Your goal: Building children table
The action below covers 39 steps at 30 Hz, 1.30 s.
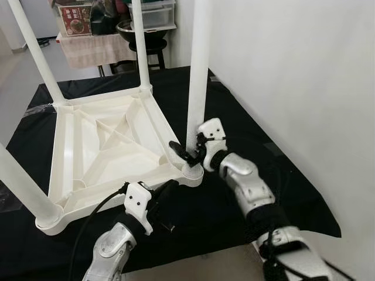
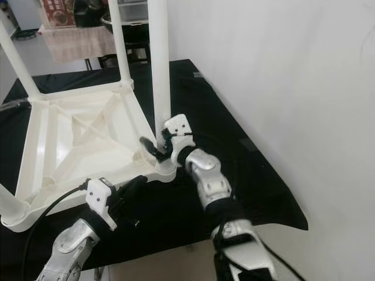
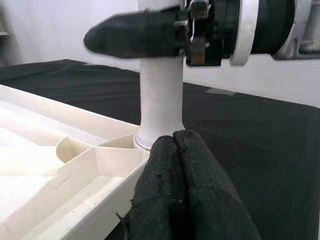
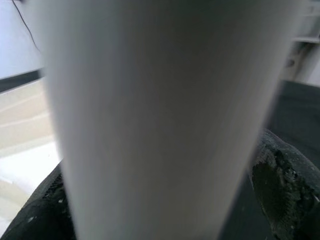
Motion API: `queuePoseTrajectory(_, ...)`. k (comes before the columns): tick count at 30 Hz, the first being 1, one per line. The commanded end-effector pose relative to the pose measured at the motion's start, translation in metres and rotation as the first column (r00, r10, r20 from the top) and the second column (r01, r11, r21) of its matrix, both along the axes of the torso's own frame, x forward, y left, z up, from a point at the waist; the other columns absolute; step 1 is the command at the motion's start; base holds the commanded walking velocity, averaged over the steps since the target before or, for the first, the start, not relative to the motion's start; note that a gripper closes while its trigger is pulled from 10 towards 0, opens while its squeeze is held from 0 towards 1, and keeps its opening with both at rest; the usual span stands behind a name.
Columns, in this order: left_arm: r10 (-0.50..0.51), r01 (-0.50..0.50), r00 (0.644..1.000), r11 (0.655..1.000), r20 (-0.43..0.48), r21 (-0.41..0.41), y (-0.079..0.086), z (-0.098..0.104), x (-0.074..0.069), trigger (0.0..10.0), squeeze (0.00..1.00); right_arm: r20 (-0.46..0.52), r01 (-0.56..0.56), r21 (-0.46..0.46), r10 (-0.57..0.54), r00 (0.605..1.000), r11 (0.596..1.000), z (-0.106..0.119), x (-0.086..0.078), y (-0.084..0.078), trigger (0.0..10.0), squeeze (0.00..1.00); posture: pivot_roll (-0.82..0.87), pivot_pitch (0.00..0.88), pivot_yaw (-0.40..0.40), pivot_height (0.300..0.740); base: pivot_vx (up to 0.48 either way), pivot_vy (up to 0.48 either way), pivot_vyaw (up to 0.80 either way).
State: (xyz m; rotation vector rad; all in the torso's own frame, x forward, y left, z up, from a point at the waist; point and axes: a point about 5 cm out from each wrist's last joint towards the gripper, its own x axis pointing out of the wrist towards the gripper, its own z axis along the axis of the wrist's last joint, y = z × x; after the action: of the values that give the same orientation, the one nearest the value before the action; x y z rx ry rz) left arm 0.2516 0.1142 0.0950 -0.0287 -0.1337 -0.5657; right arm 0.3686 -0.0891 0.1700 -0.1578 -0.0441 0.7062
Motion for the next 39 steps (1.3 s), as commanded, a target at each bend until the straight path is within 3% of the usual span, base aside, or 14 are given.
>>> queuePoseTrajectory(1,0.006,-0.006,1.000,1.000,-0.011,0.006,0.001,-0.004,0.000,10.0,0.00,-0.006,-0.050,-0.002,0.050,0.999,0.999,-0.002,-0.001,0.003,10.0,0.00,0.07,0.000,-0.026,0.740,0.000,0.000,0.00)
queuePoseTrajectory(12,-0.031,0.031,1.000,0.999,-0.006,0.023,-0.004,-0.003,-0.002,10.0,0.00,-0.054,-0.120,-0.057,0.117,0.992,0.991,-0.003,0.006,-0.015,10.0,0.00,0.07,0.000,-0.022,0.740,0.000,0.000,0.00)
queuePoseTrajectory(13,-0.044,0.044,0.999,0.998,-0.001,0.040,-0.005,-0.003,-0.003,10.0,0.00,-0.071,-0.134,-0.061,0.130,0.989,0.989,-0.006,0.006,-0.016,2.9,0.00,0.07,0.000,-0.022,0.740,0.000,0.000,0.00)
queuePoseTrajectory(14,-0.044,0.044,0.999,0.998,-0.001,0.040,-0.005,-0.003,-0.003,10.0,0.00,-0.071,-0.134,-0.061,0.130,0.989,0.989,-0.006,0.006,-0.016,2.9,0.00,0.07,0.000,-0.022,0.740,0.000,0.000,0.00)
queuePoseTrajectory(15,-0.058,0.058,0.998,0.997,0.004,0.057,-0.007,-0.003,-0.004,10.0,0.00,-0.091,-0.153,-0.061,0.147,0.985,0.986,-0.009,0.007,-0.016,0.0,0.00,0.07,0.000,-0.021,0.740,0.000,0.000,0.00)
queuePoseTrajectory(30,-0.063,0.063,0.998,0.996,0.002,0.067,-0.006,-0.003,-0.006,10.0,0.00,-0.145,-0.119,-0.079,0.106,0.984,0.990,-0.028,0.003,-0.032,0.0,0.00,0.07,0.000,-0.010,0.740,0.000,0.000,0.00)
queuePoseTrajectory(32,-0.059,0.058,0.998,0.996,0.002,0.068,-0.005,-0.003,-0.007,10.0,0.00,-0.175,0.085,-0.135,-0.109,0.979,0.987,-0.045,0.000,-0.041,0.0,0.00,0.06,0.005,-0.017,0.740,0.000,0.000,0.00)
queuePoseTrajectory(33,-0.059,0.058,0.998,0.996,0.002,0.068,-0.005,-0.003,-0.007,10.0,0.00,-0.175,0.085,-0.135,-0.109,0.979,0.987,-0.045,0.000,-0.041,0.0,0.00,0.06,0.005,-0.017,0.740,0.000,0.000,0.00)
queuePoseTrajectory(34,-0.056,0.056,0.998,0.996,0.003,0.067,-0.005,-0.003,-0.008,10.0,0.00,-0.162,0.339,-0.158,-0.363,0.917,0.927,-0.057,-0.005,-0.050,0.0,0.00,0.06,0.016,-0.029,0.740,0.000,0.000,0.00)
queuePoseTrajectory(35,-0.056,0.056,0.998,0.996,0.003,0.067,-0.005,-0.003,-0.008,10.0,0.00,-0.162,0.339,-0.158,-0.363,0.917,0.927,-0.057,-0.005,-0.050,0.0,0.00,0.06,0.016,-0.029,0.740,0.000,0.000,0.00)
queuePoseTrajectory(36,-0.053,0.053,0.999,0.997,0.001,0.063,-0.003,-0.002,-0.008,10.0,0.00,-0.184,0.420,-0.153,-0.443,0.877,0.895,-0.074,-0.028,-0.041,0.0,0.00,0.06,0.029,-0.023,0.740,0.000,0.000,0.00)
queuePoseTrajectory(37,-0.053,0.053,0.999,0.997,0.001,0.063,-0.003,-0.002,-0.008,10.0,0.00,-0.184,0.420,-0.153,-0.443,0.877,0.895,-0.074,-0.028,-0.041,0.0,0.00,0.06,0.029,-0.023,0.740,0.000,0.000,0.00)
queuePoseTrajectory(38,-0.049,0.049,0.999,0.997,0.000,0.062,-0.002,-0.002,-0.008,10.0,0.00,-0.229,0.453,-0.140,-0.474,0.851,0.881,-0.087,-0.049,-0.030,0.0,0.00,0.04,0.028,0.003,0.740,0.000,0.000,0.00)
queuePoseTrajectory(39,-0.049,0.049,0.999,0.997,0.000,0.062,-0.002,-0.002,-0.008,10.0,0.00,-0.229,0.453,-0.140,-0.474,0.851,0.881,-0.087,-0.049,-0.030,0.0,0.00,0.04,0.028,0.003,0.740,0.000,0.000,0.00)
